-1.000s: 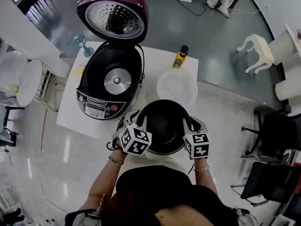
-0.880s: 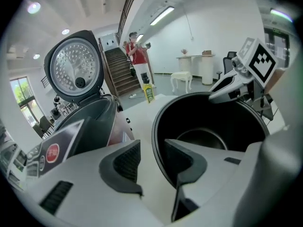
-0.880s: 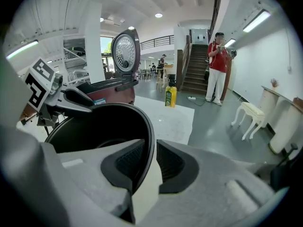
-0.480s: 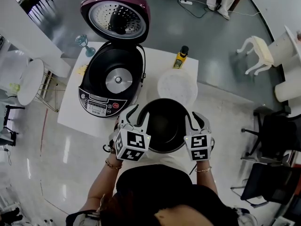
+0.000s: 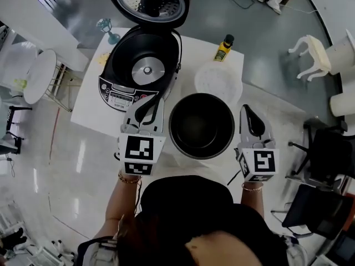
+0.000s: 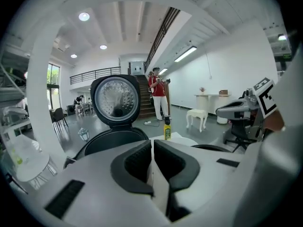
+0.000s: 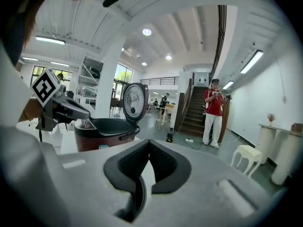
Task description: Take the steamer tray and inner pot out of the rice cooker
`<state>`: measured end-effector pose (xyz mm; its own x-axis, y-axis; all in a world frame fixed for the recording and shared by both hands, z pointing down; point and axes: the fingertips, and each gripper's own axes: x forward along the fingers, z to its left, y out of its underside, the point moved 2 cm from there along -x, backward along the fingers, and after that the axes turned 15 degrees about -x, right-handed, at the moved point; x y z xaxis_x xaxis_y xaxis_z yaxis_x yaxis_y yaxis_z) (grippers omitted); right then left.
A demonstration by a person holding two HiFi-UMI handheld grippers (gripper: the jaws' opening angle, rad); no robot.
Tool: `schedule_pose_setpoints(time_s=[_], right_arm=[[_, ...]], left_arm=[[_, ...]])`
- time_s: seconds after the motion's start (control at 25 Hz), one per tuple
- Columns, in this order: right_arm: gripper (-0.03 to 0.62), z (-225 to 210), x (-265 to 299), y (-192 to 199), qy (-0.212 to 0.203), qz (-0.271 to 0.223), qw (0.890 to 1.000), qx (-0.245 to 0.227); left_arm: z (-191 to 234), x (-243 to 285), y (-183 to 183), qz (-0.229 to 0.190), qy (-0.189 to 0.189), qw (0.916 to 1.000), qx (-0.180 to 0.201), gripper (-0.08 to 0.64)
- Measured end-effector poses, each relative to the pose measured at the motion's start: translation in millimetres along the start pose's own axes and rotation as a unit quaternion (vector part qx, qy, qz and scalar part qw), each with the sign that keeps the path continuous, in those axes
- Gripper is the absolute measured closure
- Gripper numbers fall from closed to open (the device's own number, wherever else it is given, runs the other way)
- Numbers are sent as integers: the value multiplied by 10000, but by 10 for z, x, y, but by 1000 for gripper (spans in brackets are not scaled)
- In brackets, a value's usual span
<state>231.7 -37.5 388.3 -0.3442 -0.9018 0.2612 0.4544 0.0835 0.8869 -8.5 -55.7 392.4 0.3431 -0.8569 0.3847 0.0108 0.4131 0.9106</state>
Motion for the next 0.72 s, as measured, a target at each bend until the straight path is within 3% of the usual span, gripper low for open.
schedule_pose_setpoints(time_s=[0.24,0.72], right_arm=[[586,-89,-180,-195,1,-544,9970,547],[588,-16,-224,-126,-82,-449,9970,618]], left_arm=[[235,-232,-36,-229,-253,9982,-493,555],[330,-383,-32,-439,-386,9965,-602,555]])
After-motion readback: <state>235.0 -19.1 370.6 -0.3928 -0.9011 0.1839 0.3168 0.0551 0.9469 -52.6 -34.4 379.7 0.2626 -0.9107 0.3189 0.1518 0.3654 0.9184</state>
